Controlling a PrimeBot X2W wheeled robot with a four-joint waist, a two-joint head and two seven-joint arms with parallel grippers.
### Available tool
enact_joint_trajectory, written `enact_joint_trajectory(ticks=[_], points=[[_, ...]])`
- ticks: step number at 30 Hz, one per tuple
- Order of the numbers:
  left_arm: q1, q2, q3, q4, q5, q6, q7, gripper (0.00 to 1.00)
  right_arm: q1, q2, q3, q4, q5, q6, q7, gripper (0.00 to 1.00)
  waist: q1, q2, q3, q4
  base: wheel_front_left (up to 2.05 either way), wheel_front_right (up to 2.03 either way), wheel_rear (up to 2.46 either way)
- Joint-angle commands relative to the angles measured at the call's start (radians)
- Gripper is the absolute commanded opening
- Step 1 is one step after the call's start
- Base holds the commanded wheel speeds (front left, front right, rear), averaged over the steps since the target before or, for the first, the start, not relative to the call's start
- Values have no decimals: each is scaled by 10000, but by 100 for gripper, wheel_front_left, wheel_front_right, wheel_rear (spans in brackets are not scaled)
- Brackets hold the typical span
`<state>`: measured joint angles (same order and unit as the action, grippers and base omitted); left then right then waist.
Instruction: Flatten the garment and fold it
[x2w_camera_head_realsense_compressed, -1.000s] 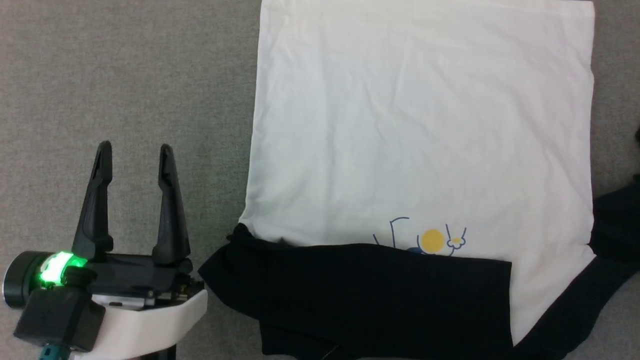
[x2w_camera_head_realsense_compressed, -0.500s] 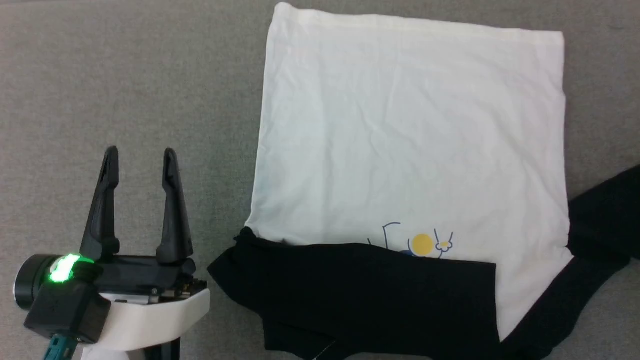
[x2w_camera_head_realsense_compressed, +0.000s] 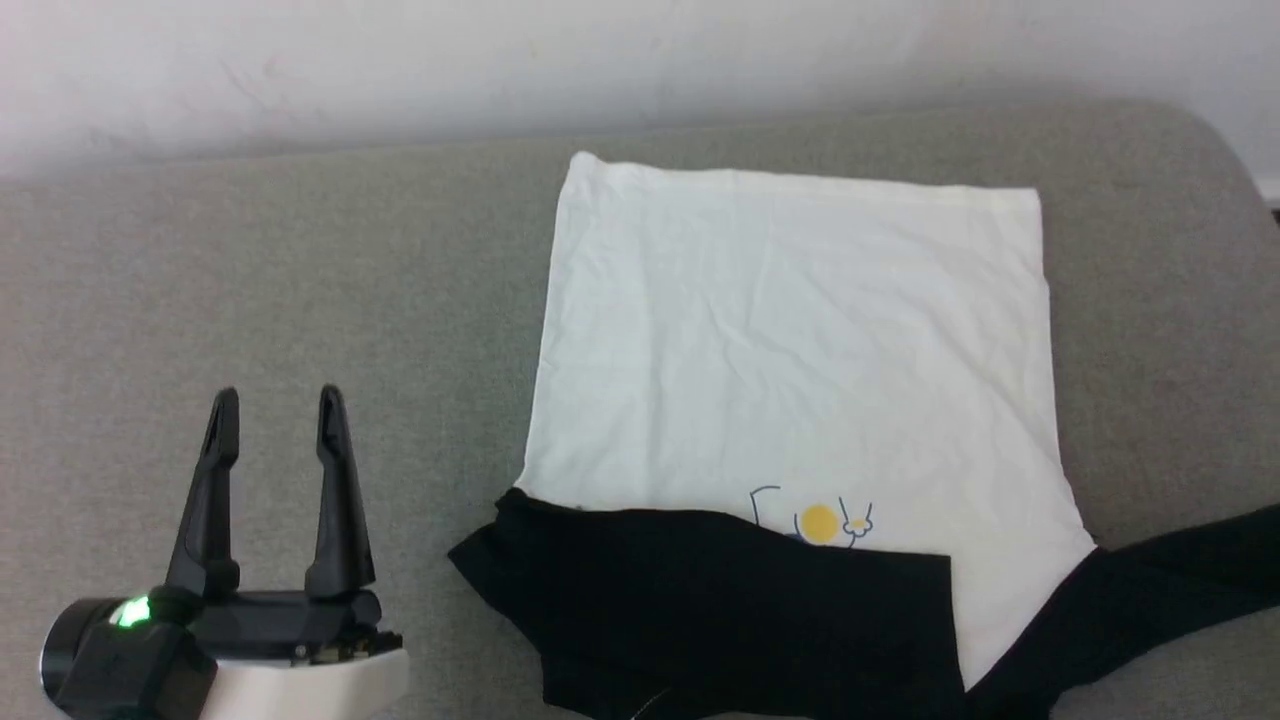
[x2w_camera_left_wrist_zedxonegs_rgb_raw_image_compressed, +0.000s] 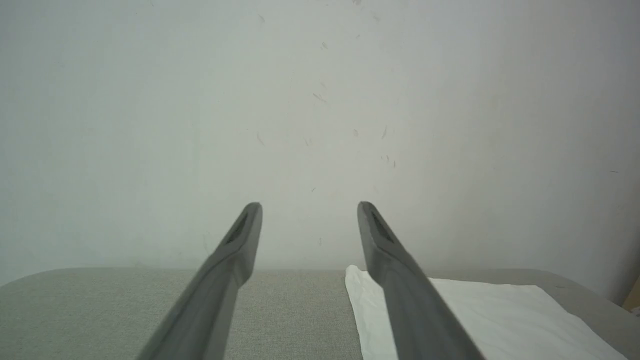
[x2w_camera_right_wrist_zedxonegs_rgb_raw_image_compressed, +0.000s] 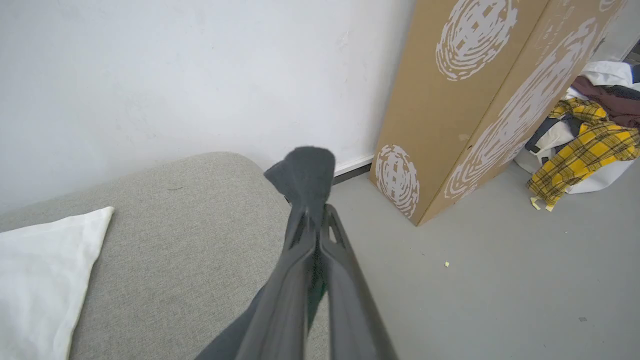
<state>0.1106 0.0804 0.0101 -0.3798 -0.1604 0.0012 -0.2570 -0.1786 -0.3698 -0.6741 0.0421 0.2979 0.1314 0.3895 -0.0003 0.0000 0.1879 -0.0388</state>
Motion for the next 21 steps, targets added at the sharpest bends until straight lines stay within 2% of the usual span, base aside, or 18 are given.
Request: enact_joint_trajectory(ticks=[1,12,16,21], points=[[167,-39,62,-7,-51,57,-45,100,133,-50,-75,-58,-45,-7,26,0,3,0,-760,117,0,0,0],[1060,-67,302,-74,-223,101,-46,100,748,-488,-6,-458,152,-7,133,0,3,0,-1864,364,0,0,0],[1296,-72,301,-115,-245,107,-46,100,894,-547,718,-728,355,-7,114,0,3,0,-2088,392,0,0,0],[1424,-44,336,-251,-241,142,-47,100,983,-462,2220,-1326,644,-7,42,0,3,0,-2176,440,0,0,0]])
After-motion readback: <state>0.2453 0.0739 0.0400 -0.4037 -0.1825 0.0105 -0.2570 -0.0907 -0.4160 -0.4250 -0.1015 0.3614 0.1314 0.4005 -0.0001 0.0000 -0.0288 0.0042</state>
